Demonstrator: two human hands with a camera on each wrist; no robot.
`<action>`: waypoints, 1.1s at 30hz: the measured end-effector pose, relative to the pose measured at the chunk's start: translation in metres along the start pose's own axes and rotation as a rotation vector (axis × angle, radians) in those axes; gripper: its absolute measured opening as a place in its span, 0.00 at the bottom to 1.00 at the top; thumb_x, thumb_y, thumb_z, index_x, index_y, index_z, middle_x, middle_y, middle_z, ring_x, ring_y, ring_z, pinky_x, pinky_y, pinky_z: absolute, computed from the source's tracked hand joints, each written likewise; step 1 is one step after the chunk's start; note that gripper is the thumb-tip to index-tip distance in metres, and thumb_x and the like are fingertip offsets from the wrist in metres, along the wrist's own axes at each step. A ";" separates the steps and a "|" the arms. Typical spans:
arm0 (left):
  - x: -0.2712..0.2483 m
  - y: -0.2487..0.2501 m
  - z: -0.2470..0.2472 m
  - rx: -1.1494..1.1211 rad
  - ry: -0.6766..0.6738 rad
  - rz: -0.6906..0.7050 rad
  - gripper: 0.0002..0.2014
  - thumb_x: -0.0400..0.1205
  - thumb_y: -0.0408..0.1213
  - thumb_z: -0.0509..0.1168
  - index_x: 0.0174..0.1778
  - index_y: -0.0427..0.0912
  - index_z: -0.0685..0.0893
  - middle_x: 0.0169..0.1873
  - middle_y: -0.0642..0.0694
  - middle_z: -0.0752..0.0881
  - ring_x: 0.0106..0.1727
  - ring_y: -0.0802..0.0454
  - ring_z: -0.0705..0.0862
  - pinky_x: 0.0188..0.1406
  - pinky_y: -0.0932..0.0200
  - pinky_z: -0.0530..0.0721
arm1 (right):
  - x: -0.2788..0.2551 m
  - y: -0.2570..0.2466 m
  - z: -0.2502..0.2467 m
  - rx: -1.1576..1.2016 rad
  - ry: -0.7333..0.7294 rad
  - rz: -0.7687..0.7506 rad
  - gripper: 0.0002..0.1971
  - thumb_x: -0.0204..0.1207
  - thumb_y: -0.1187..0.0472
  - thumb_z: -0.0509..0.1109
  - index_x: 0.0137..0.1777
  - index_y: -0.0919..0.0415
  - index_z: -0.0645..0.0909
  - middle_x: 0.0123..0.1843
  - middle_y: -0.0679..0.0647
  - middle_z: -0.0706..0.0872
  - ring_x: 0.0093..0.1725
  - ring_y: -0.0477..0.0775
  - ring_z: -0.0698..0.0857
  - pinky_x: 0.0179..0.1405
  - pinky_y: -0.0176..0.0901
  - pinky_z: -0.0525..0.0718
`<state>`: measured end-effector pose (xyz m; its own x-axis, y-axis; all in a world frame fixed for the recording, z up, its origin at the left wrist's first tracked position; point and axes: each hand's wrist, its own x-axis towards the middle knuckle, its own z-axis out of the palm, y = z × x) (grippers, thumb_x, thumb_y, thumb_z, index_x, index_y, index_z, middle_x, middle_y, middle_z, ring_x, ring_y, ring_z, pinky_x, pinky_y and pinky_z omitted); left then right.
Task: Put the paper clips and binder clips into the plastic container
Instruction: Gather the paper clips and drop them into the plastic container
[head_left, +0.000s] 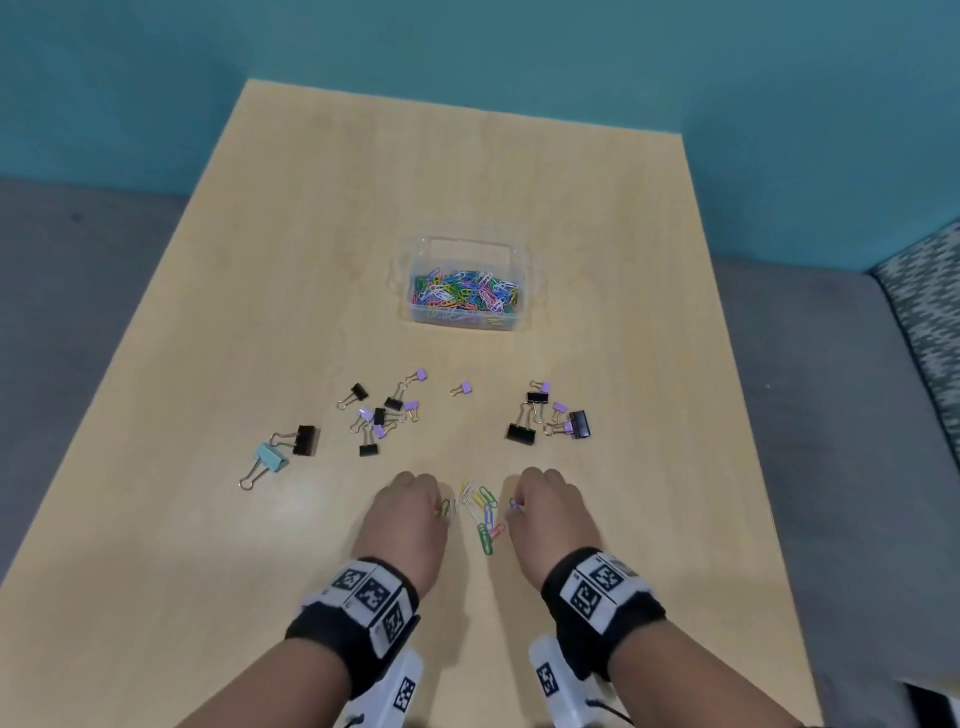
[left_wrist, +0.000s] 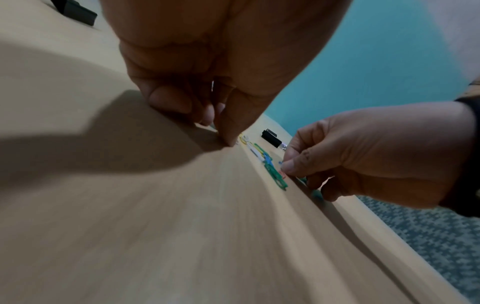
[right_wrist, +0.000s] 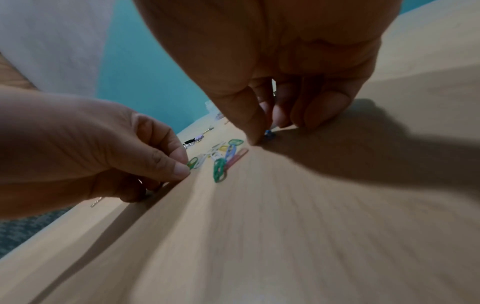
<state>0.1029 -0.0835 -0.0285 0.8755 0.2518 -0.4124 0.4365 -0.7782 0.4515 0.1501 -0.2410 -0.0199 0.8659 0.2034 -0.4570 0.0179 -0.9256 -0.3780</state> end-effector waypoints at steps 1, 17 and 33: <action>0.001 0.001 0.000 0.006 -0.007 0.003 0.04 0.79 0.37 0.64 0.39 0.47 0.76 0.40 0.51 0.73 0.43 0.50 0.75 0.39 0.58 0.70 | 0.001 -0.002 -0.001 0.005 -0.003 0.006 0.06 0.79 0.63 0.59 0.43 0.52 0.67 0.46 0.49 0.69 0.50 0.55 0.71 0.40 0.46 0.69; -0.006 -0.007 -0.012 -0.669 -0.091 -0.153 0.09 0.72 0.23 0.62 0.38 0.43 0.81 0.28 0.46 0.80 0.26 0.50 0.77 0.25 0.60 0.72 | -0.005 0.004 -0.011 0.840 -0.102 0.234 0.12 0.70 0.73 0.58 0.37 0.61 0.81 0.39 0.59 0.84 0.32 0.56 0.82 0.38 0.51 0.84; 0.009 -0.006 0.008 0.026 -0.079 0.268 0.07 0.79 0.41 0.65 0.52 0.51 0.80 0.46 0.52 0.82 0.44 0.50 0.81 0.45 0.55 0.79 | -0.004 -0.001 0.008 -0.105 -0.110 -0.216 0.10 0.75 0.58 0.68 0.44 0.54 0.67 0.44 0.53 0.75 0.43 0.58 0.76 0.40 0.49 0.77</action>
<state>0.1070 -0.0810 -0.0413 0.9397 -0.0095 -0.3418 0.1854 -0.8259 0.5325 0.1424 -0.2385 -0.0240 0.7769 0.4284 -0.4615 0.2534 -0.8836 -0.3938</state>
